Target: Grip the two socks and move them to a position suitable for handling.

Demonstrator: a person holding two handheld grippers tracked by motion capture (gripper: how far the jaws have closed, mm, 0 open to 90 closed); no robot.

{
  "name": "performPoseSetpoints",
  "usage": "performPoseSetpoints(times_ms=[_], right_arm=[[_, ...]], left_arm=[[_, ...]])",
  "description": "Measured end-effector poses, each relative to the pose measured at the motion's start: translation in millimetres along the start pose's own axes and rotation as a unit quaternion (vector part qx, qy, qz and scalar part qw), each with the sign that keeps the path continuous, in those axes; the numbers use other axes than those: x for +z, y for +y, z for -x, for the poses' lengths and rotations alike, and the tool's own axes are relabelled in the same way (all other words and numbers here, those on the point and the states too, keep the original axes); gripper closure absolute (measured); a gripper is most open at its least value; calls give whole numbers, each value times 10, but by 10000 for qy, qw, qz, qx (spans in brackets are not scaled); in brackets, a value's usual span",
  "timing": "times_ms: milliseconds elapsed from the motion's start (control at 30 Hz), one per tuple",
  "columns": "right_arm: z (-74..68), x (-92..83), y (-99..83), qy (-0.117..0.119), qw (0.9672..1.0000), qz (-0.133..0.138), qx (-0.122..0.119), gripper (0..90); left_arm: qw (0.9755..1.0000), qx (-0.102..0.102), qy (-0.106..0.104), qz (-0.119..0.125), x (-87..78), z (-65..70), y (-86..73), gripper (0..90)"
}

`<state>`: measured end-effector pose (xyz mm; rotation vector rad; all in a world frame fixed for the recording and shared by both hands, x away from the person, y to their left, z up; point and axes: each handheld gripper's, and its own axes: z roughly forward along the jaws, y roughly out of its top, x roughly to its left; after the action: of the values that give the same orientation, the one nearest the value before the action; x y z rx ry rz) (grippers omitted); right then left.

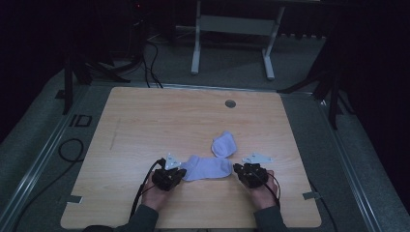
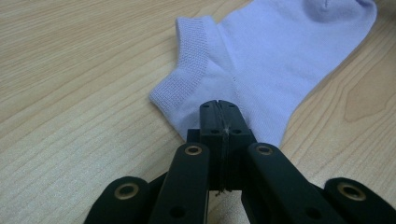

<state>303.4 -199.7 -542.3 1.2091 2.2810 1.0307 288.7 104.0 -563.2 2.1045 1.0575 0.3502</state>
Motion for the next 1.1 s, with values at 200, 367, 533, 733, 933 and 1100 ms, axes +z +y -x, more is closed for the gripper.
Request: performPoseSetpoints(times_ms=[200, 367, 533, 733, 933, 1100], right_arm=[[-27, 3, 194, 54, 9995, 175, -268, 816], [-99, 144, 410, 187, 9983, 183, -528, 813], [-172, 399, 587, 262, 9965, -80, -795, 792], [-233, 692, 673, 287, 9938, -487, -955, 770], [-203, 862, 683, 289, 9925, -849, -832, 753], [-158, 887, 737, 242, 9923, -977, -729, 855]], left_arm=[[10000, -10, -12, 8, 0, -2, -2, 895], [10000, -23, -4, 25, 0, 1, -6, 895], [10000, -2, 7, 17, -1, 0, -5, 895], [10000, -11, 1, 6, -2, 0, -5, 895], [10000, -39, -14, 20, -1, -4, -6, 895], [10000, -53, -16, 17, -1, -5, -5, 895]])
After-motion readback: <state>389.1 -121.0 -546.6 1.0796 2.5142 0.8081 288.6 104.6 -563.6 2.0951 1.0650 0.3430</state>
